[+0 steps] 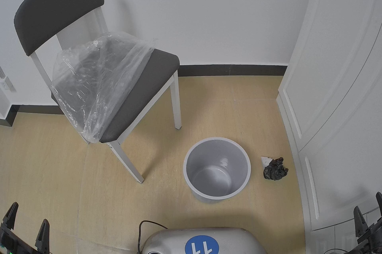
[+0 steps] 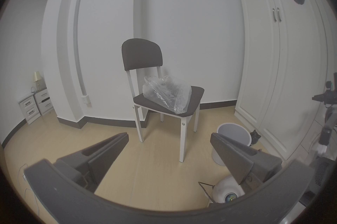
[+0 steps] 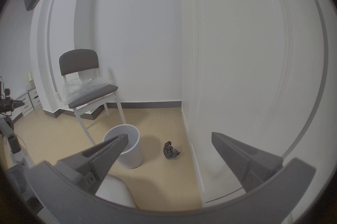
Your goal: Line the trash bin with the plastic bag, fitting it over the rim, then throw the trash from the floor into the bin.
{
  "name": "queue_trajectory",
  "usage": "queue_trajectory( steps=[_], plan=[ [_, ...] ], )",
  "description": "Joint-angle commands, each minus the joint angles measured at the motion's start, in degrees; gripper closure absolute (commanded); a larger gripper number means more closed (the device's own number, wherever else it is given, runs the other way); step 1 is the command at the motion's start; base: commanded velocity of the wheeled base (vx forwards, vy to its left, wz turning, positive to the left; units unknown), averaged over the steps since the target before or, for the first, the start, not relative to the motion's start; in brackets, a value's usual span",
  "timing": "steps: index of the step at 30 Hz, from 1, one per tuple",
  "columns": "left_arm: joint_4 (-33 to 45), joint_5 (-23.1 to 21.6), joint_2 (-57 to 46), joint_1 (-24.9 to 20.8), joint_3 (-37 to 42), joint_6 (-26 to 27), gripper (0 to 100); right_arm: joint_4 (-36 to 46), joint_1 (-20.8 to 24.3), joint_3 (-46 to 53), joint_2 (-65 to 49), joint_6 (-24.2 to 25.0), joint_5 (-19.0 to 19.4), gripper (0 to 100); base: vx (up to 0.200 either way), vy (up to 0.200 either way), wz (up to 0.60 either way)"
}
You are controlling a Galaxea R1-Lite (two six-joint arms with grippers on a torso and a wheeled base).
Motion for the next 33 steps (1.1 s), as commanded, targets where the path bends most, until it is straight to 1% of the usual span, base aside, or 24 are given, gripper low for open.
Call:
queue_trajectory(
  steps=[1, 2, 7, 12, 15, 17, 22, 23, 27, 33],
  plan=[
    [0.0, -0.1, -0.9, 0.1, 1.0, 0.5, 0, 0.0, -0.1, 0.9, -0.9, -1.7, 0.3, 0, 0.0, 0.0, 0.0],
    [0.0, -0.1, -0.9, 0.1, 1.0, 0.5, 0, 0.0, -0.1, 0.9, -0.9, -2.4, 0.9, 0, 0.0, 0.0, 0.0],
    [0.0, -0.1, -0.9, 0.1, 1.0, 0.5, 0, 0.0, -0.1, 0.9, -0.9, -2.5, 1.1, 0, 0.0, 0.0, 0.0],
    [-0.1, -0.1, -0.9, 0.1, 1.0, 0.3, 0, 0.1, 0.0, 1.0, -0.9, -0.5, 0.9, 0, 0.0, 0.0, 0.0],
    [0.2, 0.0, -0.9, 0.0, 1.0, -0.8, 0, 0.0, 0.1, 0.9, -0.9, 0.5, 0.8, 0, 0.0, 0.0, 0.0],
    [0.1, 0.3, -0.9, 0.0, 1.0, -1.6, 0, -0.1, 0.1, 1.0, -0.9, 0.4, 0.8, 0, 0.0, 0.0, 0.0],
    [0.0, -0.1, -0.9, 0.0, 1.0, -0.9, 0, 0.0, 0.0, 1.0, -0.9, 0.3, 0.8, 0, 0.0, 0.0, 0.0],
    [0.0, -0.3, -0.9, 0.1, 1.0, 0.0, 0, -0.1, 0.0, 0.9, -0.9, -0.1, 0.6, 0, 0.0, 0.0, 0.0],
    [0.0, -0.5, -0.9, 0.1, 1.0, 0.3, 0, -0.1, -0.1, 0.9, -0.9, -2.0, 0.9, 0, 0.0, 0.0, 0.0],
    [0.1, -0.3, -0.9, 0.0, 0.9, -0.4, 0, -0.1, 0.0, 1.0, -0.9, -1.3, 1.3, 0, 0.0, 0.0, 0.0]
  ],
)
